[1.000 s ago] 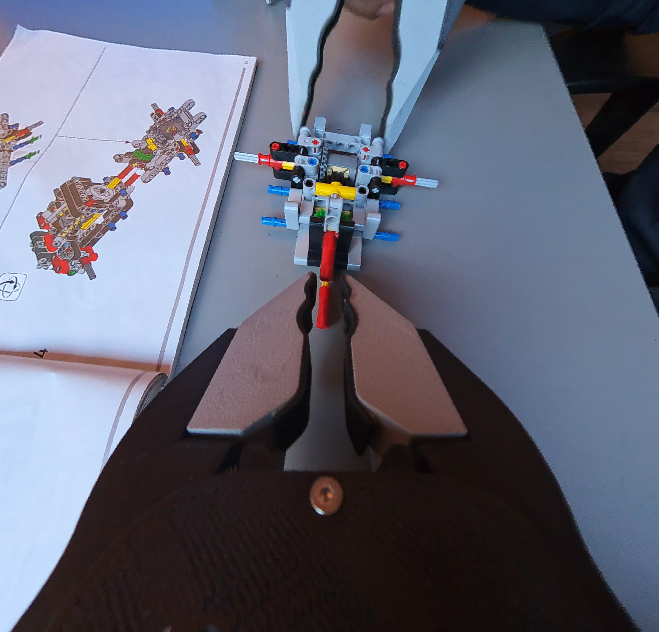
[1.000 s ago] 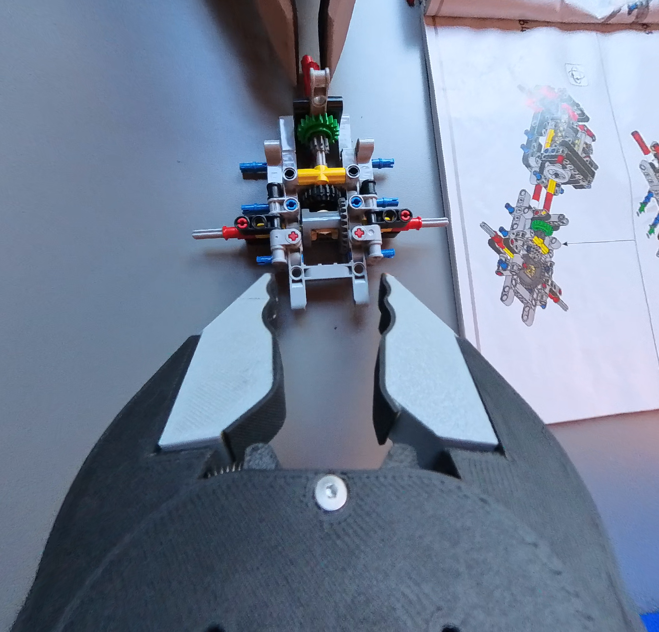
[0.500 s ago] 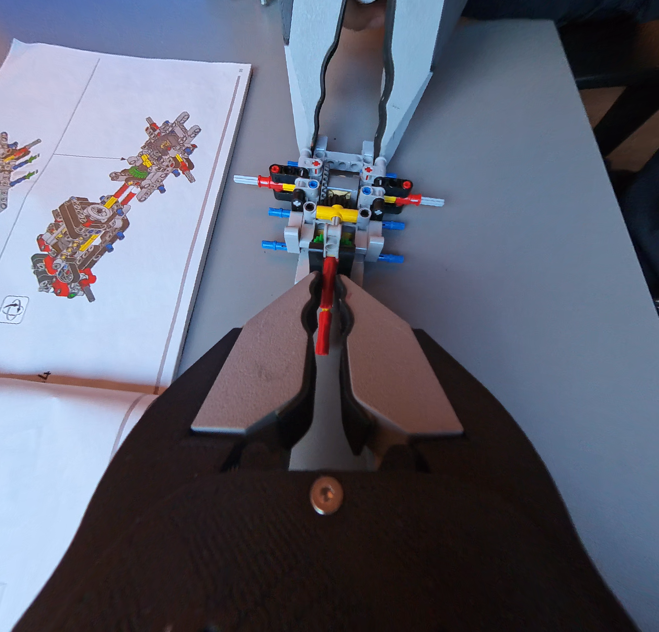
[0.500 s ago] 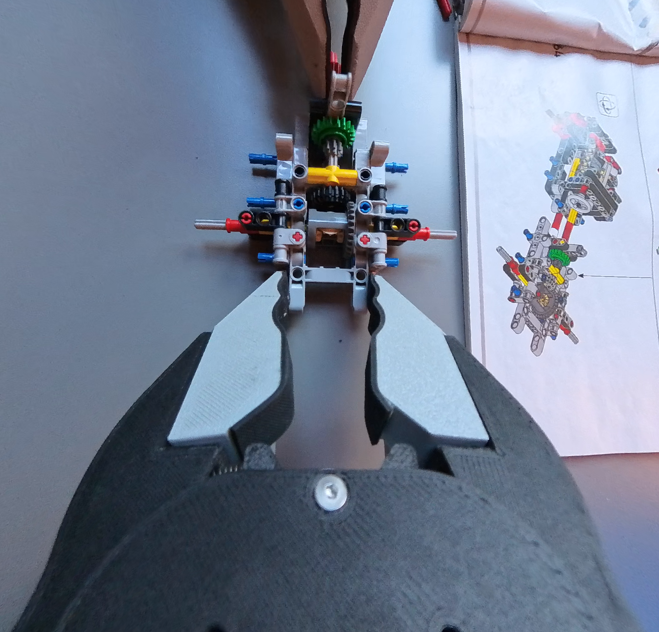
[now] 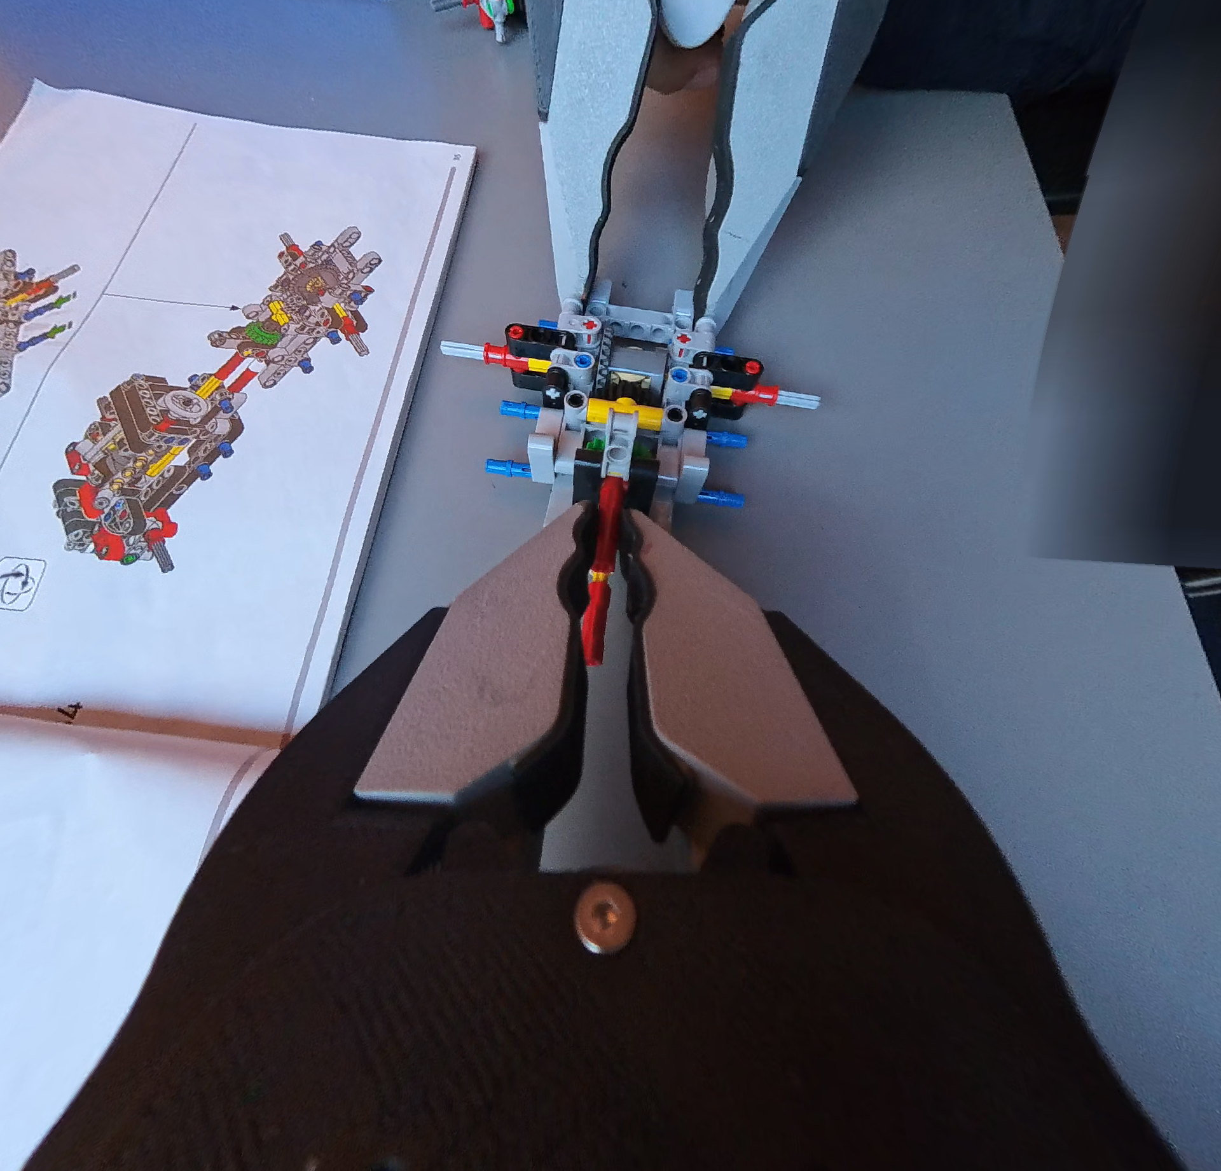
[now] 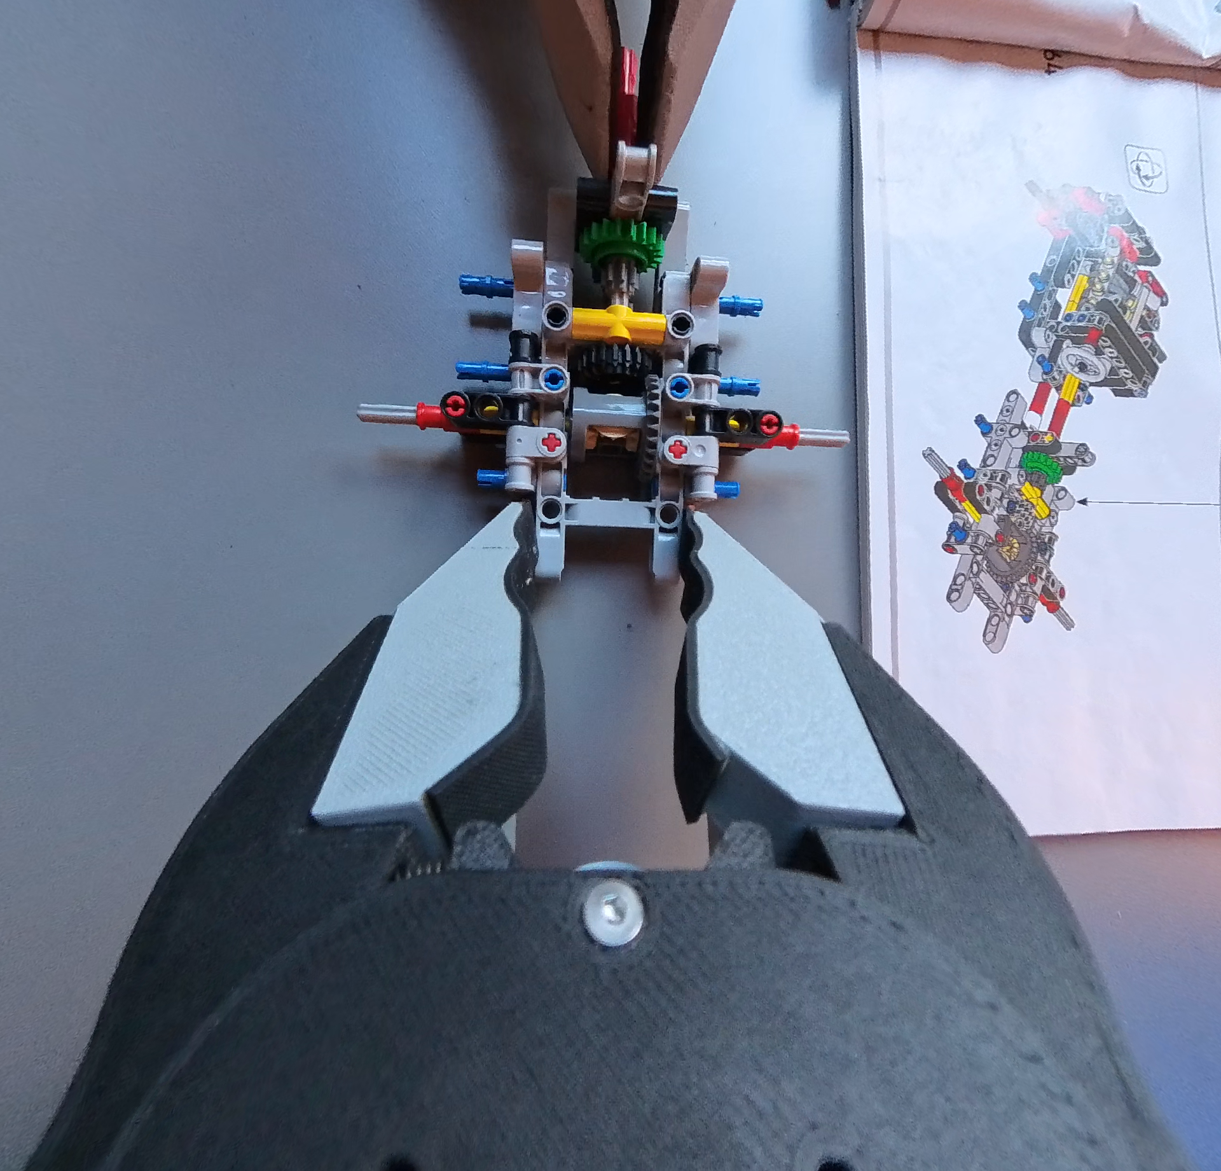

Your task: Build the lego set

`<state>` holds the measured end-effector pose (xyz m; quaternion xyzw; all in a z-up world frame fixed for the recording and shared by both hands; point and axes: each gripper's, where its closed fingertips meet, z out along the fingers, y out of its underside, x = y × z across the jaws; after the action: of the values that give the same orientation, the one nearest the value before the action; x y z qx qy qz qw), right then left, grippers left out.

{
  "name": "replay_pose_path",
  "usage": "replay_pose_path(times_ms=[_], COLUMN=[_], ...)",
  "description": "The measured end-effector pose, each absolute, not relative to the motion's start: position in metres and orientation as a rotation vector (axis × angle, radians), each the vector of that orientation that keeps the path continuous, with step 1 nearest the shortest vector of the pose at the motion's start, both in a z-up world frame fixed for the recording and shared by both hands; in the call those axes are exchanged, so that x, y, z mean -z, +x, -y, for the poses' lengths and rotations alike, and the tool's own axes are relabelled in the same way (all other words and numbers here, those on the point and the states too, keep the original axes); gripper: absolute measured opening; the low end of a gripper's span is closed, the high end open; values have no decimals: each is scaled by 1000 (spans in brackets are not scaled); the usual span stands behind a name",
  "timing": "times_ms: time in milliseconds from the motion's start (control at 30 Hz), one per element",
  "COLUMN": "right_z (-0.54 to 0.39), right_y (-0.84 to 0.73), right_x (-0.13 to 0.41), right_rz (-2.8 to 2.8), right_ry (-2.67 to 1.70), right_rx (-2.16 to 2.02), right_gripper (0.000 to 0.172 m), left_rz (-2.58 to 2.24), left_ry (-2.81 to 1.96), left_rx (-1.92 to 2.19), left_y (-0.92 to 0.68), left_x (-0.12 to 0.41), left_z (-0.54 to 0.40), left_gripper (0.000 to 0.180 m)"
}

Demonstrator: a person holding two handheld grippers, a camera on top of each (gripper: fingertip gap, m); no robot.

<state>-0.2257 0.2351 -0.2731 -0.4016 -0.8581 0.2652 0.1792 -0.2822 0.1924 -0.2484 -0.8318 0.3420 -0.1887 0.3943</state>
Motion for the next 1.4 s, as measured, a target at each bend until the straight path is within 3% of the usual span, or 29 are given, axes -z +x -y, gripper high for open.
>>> replay_pose_path(times_ms=[300,367,433,533,733,900,1033,1400], right_z=[-236,-238,-241,-243,-221,-207,-213,-214], right_y=[-229,-229,-229,-227,-234,-249,-253,-254], right_x=[272,272,268,258,247,253,262,263], right_rz=[2375,2367,2351,2320,2327,2332,2332,2328], right_ry=[-1141,-1152,-1164,-1175,-1127,-1110,-1119,-1098], right_rx=[-798,-788,-802,-845,-897,-820,-731,-690], right_gripper=[41,48,55,60,60,66,56,56], left_rz=[-844,-853,-860,-873,-921,-926,-930,-913], left_ry=[-2127,-2121,-2130,-2144,-2114,-2126,-2124,-2217], left_rx=[551,493,522,533,502,509,517,445], left_y=[-284,-286,-284,-287,-292,-288,-285,-285], left_x=[253,254,254,256,254,255,254,255], left_z=[-191,-193,-190,-185,-182,-183,-183,-184], left_gripper=[9,35,48,53,3,3,2,2])
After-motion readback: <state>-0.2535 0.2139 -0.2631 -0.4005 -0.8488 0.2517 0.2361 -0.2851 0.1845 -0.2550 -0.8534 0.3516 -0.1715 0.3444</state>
